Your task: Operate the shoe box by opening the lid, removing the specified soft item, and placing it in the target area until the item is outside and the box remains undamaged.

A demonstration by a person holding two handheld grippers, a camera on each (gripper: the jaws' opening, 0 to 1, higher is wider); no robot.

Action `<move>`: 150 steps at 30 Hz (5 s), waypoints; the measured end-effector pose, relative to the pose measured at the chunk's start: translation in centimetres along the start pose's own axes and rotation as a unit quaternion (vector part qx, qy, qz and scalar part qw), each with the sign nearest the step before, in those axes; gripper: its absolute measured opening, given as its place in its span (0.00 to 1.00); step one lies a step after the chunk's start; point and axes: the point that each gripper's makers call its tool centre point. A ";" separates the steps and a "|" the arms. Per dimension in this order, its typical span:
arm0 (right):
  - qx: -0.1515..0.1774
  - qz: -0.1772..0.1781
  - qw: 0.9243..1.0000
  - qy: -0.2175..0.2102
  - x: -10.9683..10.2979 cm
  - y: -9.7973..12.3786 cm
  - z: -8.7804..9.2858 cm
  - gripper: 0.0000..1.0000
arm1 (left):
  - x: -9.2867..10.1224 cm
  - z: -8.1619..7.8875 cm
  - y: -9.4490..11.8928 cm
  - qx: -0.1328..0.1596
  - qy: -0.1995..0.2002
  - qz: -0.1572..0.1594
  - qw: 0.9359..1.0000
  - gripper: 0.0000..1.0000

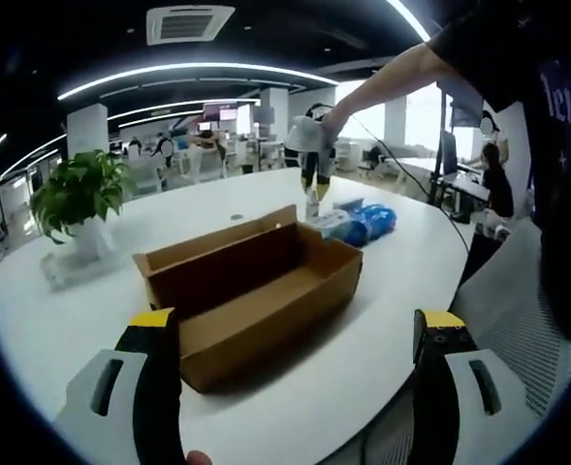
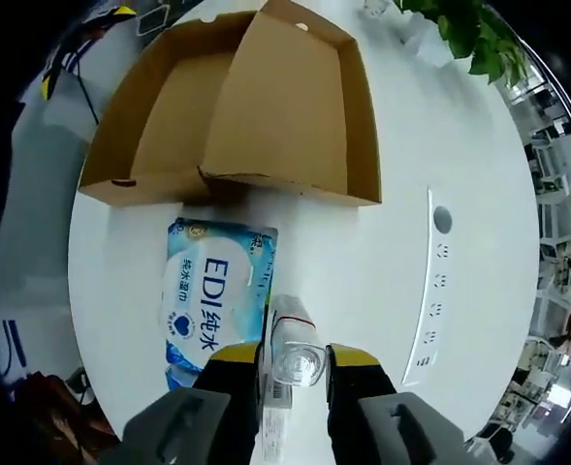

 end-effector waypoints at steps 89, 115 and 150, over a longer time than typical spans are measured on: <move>0.191 0.118 0.948 -0.227 4.9 0.6 -8.6 0.34 | -13.0 4.1 -2.0 -0.086 0.146 -0.201 0.965 0.28; 0.238 0.108 0.877 -0.402 6.2 -1.6 -9.8 0.23 | -14.5 5.7 -2.3 -0.082 0.211 -0.244 0.943 0.09; 0.231 0.081 0.812 -0.530 7.6 -4.4 -10.1 0.06 | -15.0 6.0 -2.4 -0.073 0.238 -0.274 0.929 0.02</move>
Point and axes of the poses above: the point that each gripper's makers call its tool centre point, and the gripper's own axes: y roughly backward along the fingers, x roughly to its right, z roughly out of its underside, and after that the axes turned 5 degrees about y, right-handed
